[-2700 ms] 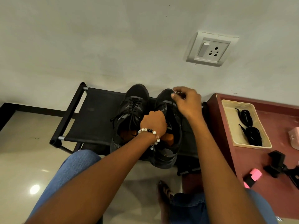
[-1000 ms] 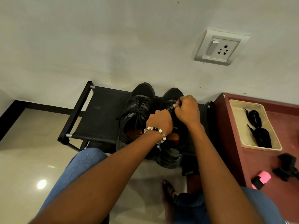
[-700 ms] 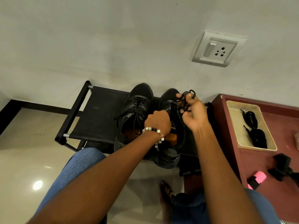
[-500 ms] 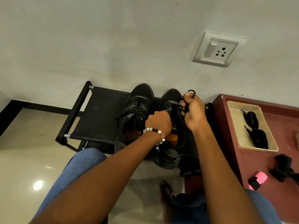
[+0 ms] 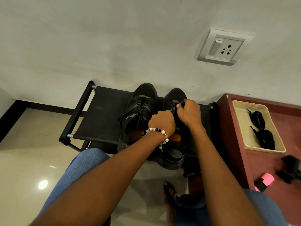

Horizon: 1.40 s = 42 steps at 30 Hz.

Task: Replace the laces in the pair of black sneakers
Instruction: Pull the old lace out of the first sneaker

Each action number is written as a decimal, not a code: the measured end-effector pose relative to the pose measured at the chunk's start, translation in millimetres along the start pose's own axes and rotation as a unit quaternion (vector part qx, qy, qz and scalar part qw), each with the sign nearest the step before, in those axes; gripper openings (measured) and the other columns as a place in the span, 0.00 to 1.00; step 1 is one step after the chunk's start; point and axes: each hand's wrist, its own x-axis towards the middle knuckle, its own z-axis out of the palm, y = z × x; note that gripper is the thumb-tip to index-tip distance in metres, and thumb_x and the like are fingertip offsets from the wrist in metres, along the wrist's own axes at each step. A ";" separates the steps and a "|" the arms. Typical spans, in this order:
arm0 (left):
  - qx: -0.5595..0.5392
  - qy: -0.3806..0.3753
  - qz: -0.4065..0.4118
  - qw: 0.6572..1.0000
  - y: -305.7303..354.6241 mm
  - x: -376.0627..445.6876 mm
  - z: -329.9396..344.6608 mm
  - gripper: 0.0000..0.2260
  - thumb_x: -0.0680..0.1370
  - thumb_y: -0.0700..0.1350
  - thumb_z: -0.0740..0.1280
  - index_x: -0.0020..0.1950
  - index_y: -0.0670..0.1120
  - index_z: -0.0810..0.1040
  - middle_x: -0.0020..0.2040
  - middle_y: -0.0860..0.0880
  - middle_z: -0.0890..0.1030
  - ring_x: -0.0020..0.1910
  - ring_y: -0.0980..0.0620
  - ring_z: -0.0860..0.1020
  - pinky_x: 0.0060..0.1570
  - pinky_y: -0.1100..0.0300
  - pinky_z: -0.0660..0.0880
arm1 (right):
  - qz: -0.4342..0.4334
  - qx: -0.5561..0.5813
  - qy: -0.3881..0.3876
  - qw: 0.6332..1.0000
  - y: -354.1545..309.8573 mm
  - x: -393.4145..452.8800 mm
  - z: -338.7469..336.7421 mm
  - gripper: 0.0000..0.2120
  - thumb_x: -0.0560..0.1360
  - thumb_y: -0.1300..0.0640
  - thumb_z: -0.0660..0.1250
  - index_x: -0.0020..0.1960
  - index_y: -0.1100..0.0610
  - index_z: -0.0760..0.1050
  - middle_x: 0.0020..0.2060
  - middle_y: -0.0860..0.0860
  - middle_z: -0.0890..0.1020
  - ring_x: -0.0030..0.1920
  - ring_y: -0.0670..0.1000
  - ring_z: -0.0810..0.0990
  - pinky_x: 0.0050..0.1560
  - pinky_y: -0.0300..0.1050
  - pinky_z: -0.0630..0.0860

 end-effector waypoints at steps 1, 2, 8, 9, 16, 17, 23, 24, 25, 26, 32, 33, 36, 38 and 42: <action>0.000 0.001 0.000 1.000 0.0 0.4 0.7 0.10 0.81 0.45 0.62 0.57 0.41 0.75 0.57 0.40 0.76 0.55 0.38 0.76 0.41 0.54 0.70 | 0.013 0.029 -0.010 0.999 0.1 0.8 -0.4 0.11 0.80 0.57 0.61 0.48 0.65 0.74 0.48 0.61 0.79 0.49 0.61 0.77 0.43 0.49 0.69; 0.001 0.001 0.001 1.000 -0.1 0.7 1.0 0.10 0.81 0.45 0.62 0.56 0.41 0.75 0.56 0.40 0.76 0.55 0.38 0.76 0.41 0.54 0.70 | 0.028 0.058 -0.018 0.998 -0.6 0.7 -2.0 0.11 0.80 0.57 0.60 0.48 0.66 0.74 0.49 0.62 0.79 0.50 0.61 0.77 0.45 0.51 0.71; -0.002 0.004 0.009 1.000 -1.4 0.5 1.4 0.10 0.81 0.47 0.62 0.55 0.40 0.75 0.56 0.40 0.77 0.54 0.38 0.76 0.41 0.53 0.70 | 0.175 0.257 -0.036 0.950 -4.6 -4.7 -8.2 0.10 0.79 0.59 0.58 0.49 0.63 0.76 0.45 0.56 0.79 0.45 0.56 0.79 0.46 0.53 0.78; -0.003 0.003 0.010 1.000 -1.9 0.6 1.2 0.11 0.81 0.47 0.62 0.55 0.41 0.75 0.56 0.40 0.77 0.54 0.38 0.76 0.41 0.53 0.70 | 0.202 0.315 -0.030 0.927 -4.8 -4.5 -12.0 0.09 0.78 0.61 0.58 0.45 0.62 0.75 0.41 0.55 0.78 0.39 0.54 0.78 0.38 0.49 0.76; -0.002 -0.010 0.016 1.000 -3.1 -2.3 -4.7 0.10 0.80 0.47 0.65 0.53 0.40 0.75 0.54 0.41 0.77 0.52 0.38 0.77 0.40 0.53 0.71 | 0.224 0.397 0.019 0.890 12.7 -11.4 -45.7 0.09 0.76 0.66 0.63 0.38 0.59 0.76 0.34 0.54 0.77 0.32 0.50 0.74 0.28 0.43 0.69; -0.001 -0.018 0.015 1.000 -2.6 -2.3 -7.6 0.11 0.79 0.48 0.65 0.52 0.41 0.75 0.54 0.41 0.77 0.52 0.38 0.77 0.41 0.53 0.72 | 0.218 0.349 0.029 0.911 19.2 -12.3 -48.0 0.06 0.75 0.65 0.65 0.40 0.61 0.78 0.36 0.55 0.79 0.34 0.51 0.76 0.30 0.45 0.72; -0.106 -0.058 0.008 0.993 -3.9 9.9 -33.2 0.21 0.75 0.60 0.67 0.37 0.43 0.72 0.38 0.46 0.76 0.41 0.42 0.78 0.40 0.55 0.74 | 0.210 0.022 -0.031 0.977 35.2 -20.8 -65.2 0.19 0.65 0.53 0.79 0.51 0.59 0.79 0.52 0.57 0.81 0.54 0.61 0.79 0.58 0.62 0.74; -0.142 -0.027 0.026 0.989 -3.7 12.2 -35.6 0.20 0.76 0.59 0.67 0.38 0.42 0.76 0.37 0.46 0.79 0.40 0.44 0.79 0.40 0.56 0.75 | 0.206 -0.024 -0.025 0.978 31.8 -25.6 -69.4 0.20 0.66 0.52 0.78 0.54 0.58 0.78 0.54 0.55 0.79 0.57 0.62 0.77 0.61 0.63 0.71; -0.171 0.014 0.046 0.984 -3.5 14.5 -37.5 0.18 0.78 0.55 0.66 0.41 0.41 0.81 0.40 0.45 0.82 0.41 0.45 0.80 0.42 0.57 0.76 | 0.193 -0.052 -0.010 0.980 27.0 -30.4 -74.1 0.19 0.68 0.52 0.77 0.55 0.57 0.77 0.55 0.55 0.78 0.59 0.62 0.75 0.62 0.62 0.70; -0.183 0.055 0.068 0.979 -3.0 16.9 -37.7 0.14 0.79 0.50 0.66 0.46 0.42 0.84 0.45 0.46 0.84 0.44 0.47 0.81 0.45 0.58 0.76 | 0.168 -0.051 0.004 0.984 22.8 -33.9 -77.5 0.18 0.70 0.52 0.76 0.55 0.57 0.77 0.55 0.55 0.79 0.59 0.61 0.76 0.62 0.60 0.71; -0.108 0.064 0.149 0.981 -0.2 39.4 -19.9 0.08 0.76 0.43 0.69 0.52 0.49 0.85 0.54 0.47 0.82 0.50 0.48 0.80 0.46 0.61 0.72 | 0.058 0.032 -0.167 0.984 -7.3 -53.5 -65.5 0.16 0.71 0.58 0.75 0.55 0.62 0.77 0.49 0.57 0.82 0.49 0.56 0.81 0.49 0.48 0.79; -0.095 0.065 0.142 0.983 0.0 43.5 -15.6 0.07 0.75 0.44 0.69 0.50 0.49 0.86 0.54 0.46 0.81 0.49 0.47 0.79 0.45 0.59 0.74 | 0.055 -0.003 -0.180 0.982 -7.2 -55.0 -57.0 0.17 0.72 0.58 0.73 0.57 0.63 0.75 0.51 0.58 0.80 0.49 0.58 0.80 0.47 0.49 0.78; -0.082 0.068 0.122 0.987 2.7 51.0 -10.6 0.05 0.72 0.45 0.71 0.45 0.48 0.86 0.52 0.46 0.80 0.45 0.46 0.79 0.45 0.54 0.78 | 0.067 -0.043 -0.153 0.985 -1.3 -59.1 -36.5 0.19 0.75 0.58 0.69 0.61 0.64 0.68 0.57 0.62 0.75 0.53 0.62 0.77 0.44 0.50 0.73; -0.083 0.066 0.118 0.987 2.9 51.0 -10.2 0.03 0.71 0.45 0.72 0.41 0.48 0.86 0.50 0.46 0.81 0.43 0.46 0.79 0.43 0.53 0.79 | 0.065 -0.055 -0.104 0.991 -0.2 -63.0 -26.9 0.19 0.76 0.59 0.67 0.63 0.66 0.67 0.60 0.64 0.73 0.57 0.64 0.75 0.47 0.51 0.71; -0.106 0.090 0.133 0.981 -0.2 50.6 -5.0 0.05 0.73 0.43 0.69 0.39 0.45 0.84 0.47 0.48 0.79 0.41 0.49 0.78 0.37 0.56 0.75 | 0.084 -0.056 -0.042 0.994 0.0 -72.7 -10.7 0.20 0.76 0.59 0.66 0.64 0.66 0.67 0.62 0.63 0.71 0.62 0.64 0.72 0.57 0.56 0.74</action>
